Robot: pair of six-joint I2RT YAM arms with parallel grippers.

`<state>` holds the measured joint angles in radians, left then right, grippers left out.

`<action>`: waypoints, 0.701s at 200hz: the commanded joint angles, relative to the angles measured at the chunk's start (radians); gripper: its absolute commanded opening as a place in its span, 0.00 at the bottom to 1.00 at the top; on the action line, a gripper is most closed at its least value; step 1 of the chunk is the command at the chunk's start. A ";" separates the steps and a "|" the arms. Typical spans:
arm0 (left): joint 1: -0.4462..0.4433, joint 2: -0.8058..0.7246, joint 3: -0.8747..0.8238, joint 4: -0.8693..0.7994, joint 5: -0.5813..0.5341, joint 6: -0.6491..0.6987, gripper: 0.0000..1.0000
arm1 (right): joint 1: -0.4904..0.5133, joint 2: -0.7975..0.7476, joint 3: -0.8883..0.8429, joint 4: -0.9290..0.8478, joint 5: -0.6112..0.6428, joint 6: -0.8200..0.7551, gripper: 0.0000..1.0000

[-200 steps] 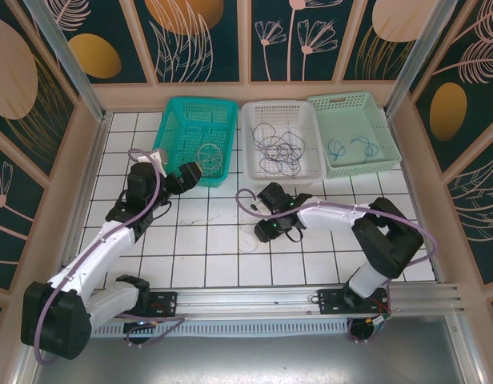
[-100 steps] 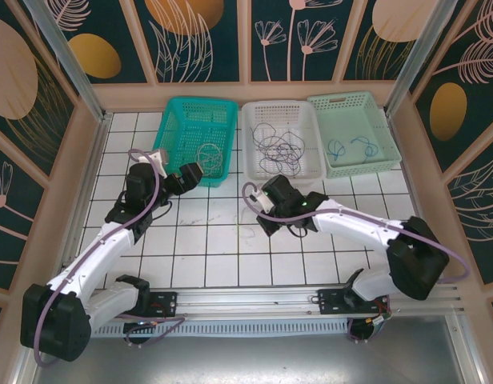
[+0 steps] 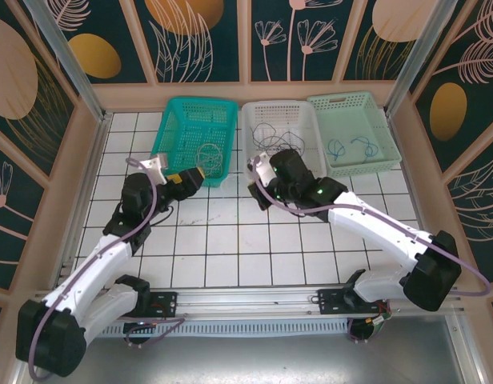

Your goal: Untangle the cables

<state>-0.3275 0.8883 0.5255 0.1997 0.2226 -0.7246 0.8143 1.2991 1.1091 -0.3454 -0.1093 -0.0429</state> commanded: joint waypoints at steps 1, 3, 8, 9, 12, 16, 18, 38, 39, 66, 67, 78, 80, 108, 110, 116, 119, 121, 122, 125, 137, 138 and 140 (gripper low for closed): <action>-0.002 -0.097 -0.058 0.058 -0.168 -0.068 0.96 | -0.028 0.018 0.093 0.078 -0.048 0.015 0.00; -0.002 -0.104 -0.065 0.061 -0.171 -0.073 0.96 | -0.031 0.025 0.101 0.082 -0.049 0.016 0.00; -0.002 -0.120 -0.075 0.062 -0.172 -0.083 0.97 | -0.034 0.038 0.122 0.088 -0.052 0.018 0.00; -0.002 -0.123 -0.078 0.062 -0.174 -0.084 0.97 | -0.036 0.043 0.127 0.089 -0.052 0.018 0.00; -0.003 -0.131 -0.085 0.063 -0.174 -0.088 0.97 | -0.039 0.055 0.138 0.093 -0.053 0.018 0.00; -0.001 -0.140 -0.090 0.060 -0.171 -0.092 0.97 | -0.041 0.070 0.156 0.098 -0.055 0.018 0.00; -0.002 -0.142 -0.094 0.059 -0.170 -0.095 0.97 | -0.042 0.078 0.163 0.099 -0.058 0.015 0.00; -0.002 -0.161 -0.109 0.015 -0.157 -0.098 0.97 | -0.046 0.171 0.263 0.120 -0.063 -0.017 0.00; -0.002 -0.162 -0.110 0.013 -0.157 -0.098 0.97 | -0.046 0.175 0.268 0.121 -0.063 -0.020 0.00; -0.002 -0.185 -0.145 0.013 -0.149 -0.122 0.98 | -0.056 0.327 0.396 0.152 -0.046 -0.083 0.00; -0.002 -0.185 -0.147 0.012 -0.149 -0.123 0.98 | -0.057 0.333 0.403 0.150 -0.047 -0.085 0.00; -0.002 -0.191 -0.159 0.013 -0.151 -0.130 0.98 | -0.067 0.411 0.474 0.145 -0.051 -0.090 0.00; -0.001 -0.192 -0.160 0.013 -0.152 -0.130 0.98 | -0.067 0.421 0.487 0.144 -0.053 -0.092 0.00; -0.002 -0.197 -0.174 0.002 -0.147 -0.138 0.98 | -0.073 0.611 0.644 0.137 -0.055 -0.118 0.00; -0.002 -0.199 -0.175 0.000 -0.147 -0.138 0.98 | -0.075 0.625 0.656 0.136 -0.055 -0.119 0.00; -0.001 -0.200 -0.176 -0.010 -0.149 -0.136 0.98 | -0.078 0.667 0.694 0.126 -0.059 -0.119 0.00; -0.001 -0.202 -0.176 -0.016 -0.149 -0.138 0.98 | -0.080 0.688 0.714 0.117 -0.062 -0.120 0.00; -0.002 -0.202 -0.174 -0.020 -0.151 -0.138 0.98 | -0.080 0.701 0.726 0.112 -0.064 -0.121 0.00; -0.002 -0.202 -0.174 -0.021 -0.152 -0.138 0.98 | -0.080 0.704 0.734 0.110 -0.064 -0.122 0.00; -0.003 -0.205 -0.176 -0.025 -0.153 -0.138 0.98 | -0.081 0.728 0.753 0.102 -0.065 -0.125 0.00; -0.002 -0.214 -0.174 -0.045 -0.160 -0.136 0.98 | -0.084 0.805 0.825 0.068 -0.063 -0.130 0.00; -0.002 -0.215 -0.174 -0.048 -0.161 -0.137 0.98 | -0.085 0.812 0.828 0.065 -0.063 -0.132 0.00; -0.002 -0.217 -0.174 -0.052 -0.163 -0.136 0.98 | -0.085 0.824 0.842 0.058 -0.063 -0.133 0.00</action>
<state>-0.3275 0.6971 0.3538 0.1894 0.0845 -0.8478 0.7406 2.0148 1.8206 -0.2325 -0.1593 -0.1379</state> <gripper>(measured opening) 0.983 0.053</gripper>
